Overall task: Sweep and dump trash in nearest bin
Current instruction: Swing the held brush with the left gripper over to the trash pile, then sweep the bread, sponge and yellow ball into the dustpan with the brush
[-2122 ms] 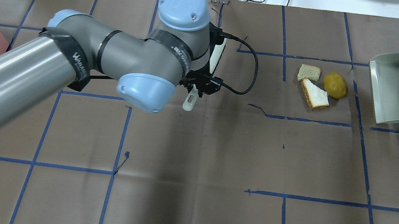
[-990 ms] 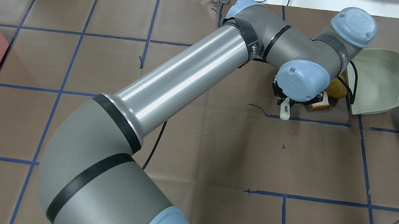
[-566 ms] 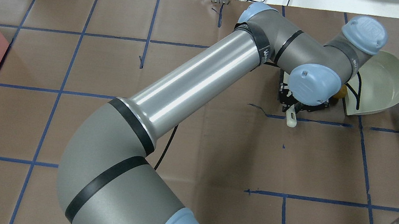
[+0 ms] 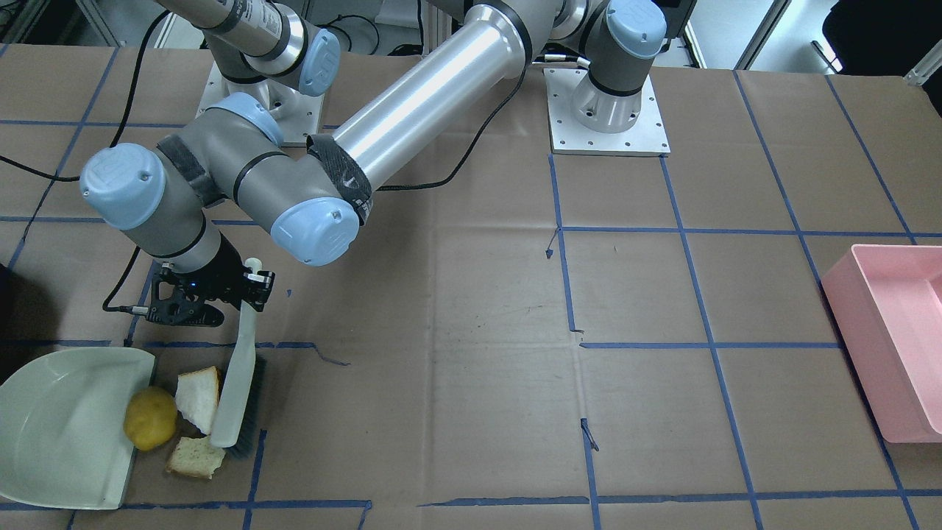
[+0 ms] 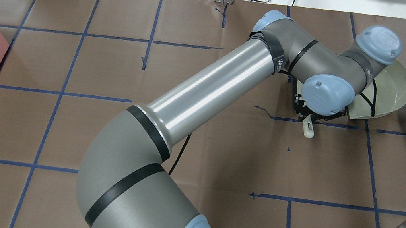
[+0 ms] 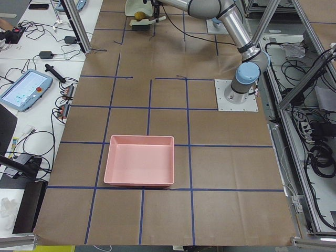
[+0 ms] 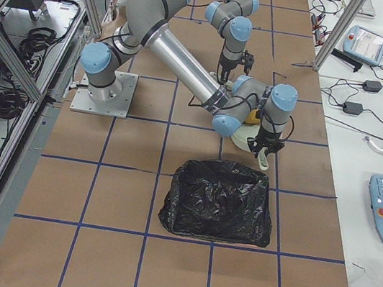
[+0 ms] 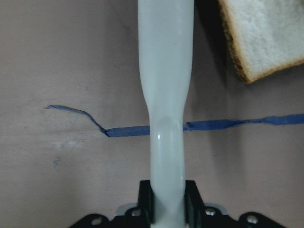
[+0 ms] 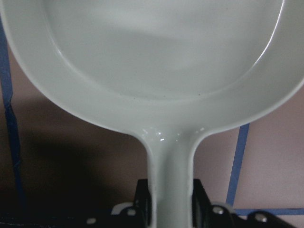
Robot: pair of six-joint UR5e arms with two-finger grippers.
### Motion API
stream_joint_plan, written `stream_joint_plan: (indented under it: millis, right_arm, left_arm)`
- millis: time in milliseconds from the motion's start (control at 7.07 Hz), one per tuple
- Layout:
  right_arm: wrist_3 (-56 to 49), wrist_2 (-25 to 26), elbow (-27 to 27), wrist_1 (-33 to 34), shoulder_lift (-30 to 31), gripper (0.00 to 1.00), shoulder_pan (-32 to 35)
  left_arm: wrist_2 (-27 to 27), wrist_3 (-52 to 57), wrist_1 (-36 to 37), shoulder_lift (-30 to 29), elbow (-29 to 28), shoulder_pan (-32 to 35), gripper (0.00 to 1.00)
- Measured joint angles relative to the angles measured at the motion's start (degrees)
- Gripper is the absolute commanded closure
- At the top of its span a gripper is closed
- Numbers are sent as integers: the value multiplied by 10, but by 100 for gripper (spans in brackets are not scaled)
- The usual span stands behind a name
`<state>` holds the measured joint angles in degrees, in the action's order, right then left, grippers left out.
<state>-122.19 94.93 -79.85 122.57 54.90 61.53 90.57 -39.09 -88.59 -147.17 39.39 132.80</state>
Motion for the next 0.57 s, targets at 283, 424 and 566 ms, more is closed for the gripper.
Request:
stream_joint_plan:
  millis: [283,424,566]
  right_arm:
    - [0,0,0,-6,0,100,0]
    - [-1,-1,1,-7,0,100,0]
    - [0,-1,1,-7,0,100,0]
  left_arm:
    - [-52,-9,25,-8,-4,5,100]
    - [-79,-10,45,-12,-5,7,100]
    - [-116,-10,79,-18,-5,9,100]
